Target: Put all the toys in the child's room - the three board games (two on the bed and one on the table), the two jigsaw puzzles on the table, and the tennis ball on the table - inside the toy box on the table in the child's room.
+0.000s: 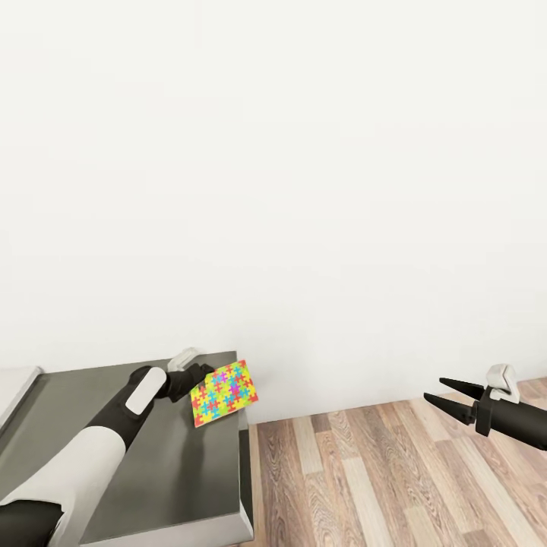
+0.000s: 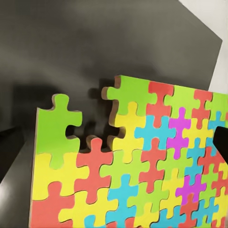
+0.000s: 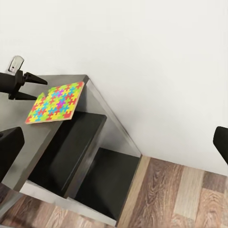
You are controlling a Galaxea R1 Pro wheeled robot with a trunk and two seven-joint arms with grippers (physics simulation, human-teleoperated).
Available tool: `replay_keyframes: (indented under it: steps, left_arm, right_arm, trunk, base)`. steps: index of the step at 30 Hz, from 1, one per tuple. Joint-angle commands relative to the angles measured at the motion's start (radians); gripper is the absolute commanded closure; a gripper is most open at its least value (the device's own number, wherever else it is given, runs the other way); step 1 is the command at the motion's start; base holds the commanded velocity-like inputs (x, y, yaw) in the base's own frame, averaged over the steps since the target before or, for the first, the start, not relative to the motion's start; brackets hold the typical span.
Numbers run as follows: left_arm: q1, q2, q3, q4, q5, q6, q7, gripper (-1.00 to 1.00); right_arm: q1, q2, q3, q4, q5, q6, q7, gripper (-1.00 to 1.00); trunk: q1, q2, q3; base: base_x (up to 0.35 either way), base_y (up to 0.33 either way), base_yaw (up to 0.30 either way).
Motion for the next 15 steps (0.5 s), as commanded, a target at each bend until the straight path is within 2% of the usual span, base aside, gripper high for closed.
replay_keyframes:
  steps: [1,8,15]
  left_arm:
    - [-0.001,0.001,-0.006,-0.002,0.011,0.000,0.009,-1.00]
    - [0.001,0.001,-0.006,-0.002,0.011,0.000,0.009,-1.00]
    - [0.001,0.001,-0.006,-0.004,0.011,0.000,0.007,-1.00]
  right_arm:
    - [-0.001,0.000,-0.001,-0.001,0.009,0.011,0.010,-1.00]
    - [-0.002,0.003,-0.002,-0.001,0.010,0.011,0.010,-1.00]
    - [-0.003,0.002,-0.002,-0.001,0.010,0.009,0.010,-1.00]
  trunk:
    - [0.000,-0.001,-0.001]
    - [0.000,-0.001,-0.001]
    - [0.000,-0.001,-0.001]
  base:
    - [0.000,0.000,-0.004]
    - [0.000,0.000,-0.102]
    - [0.000,0.000,-0.019]
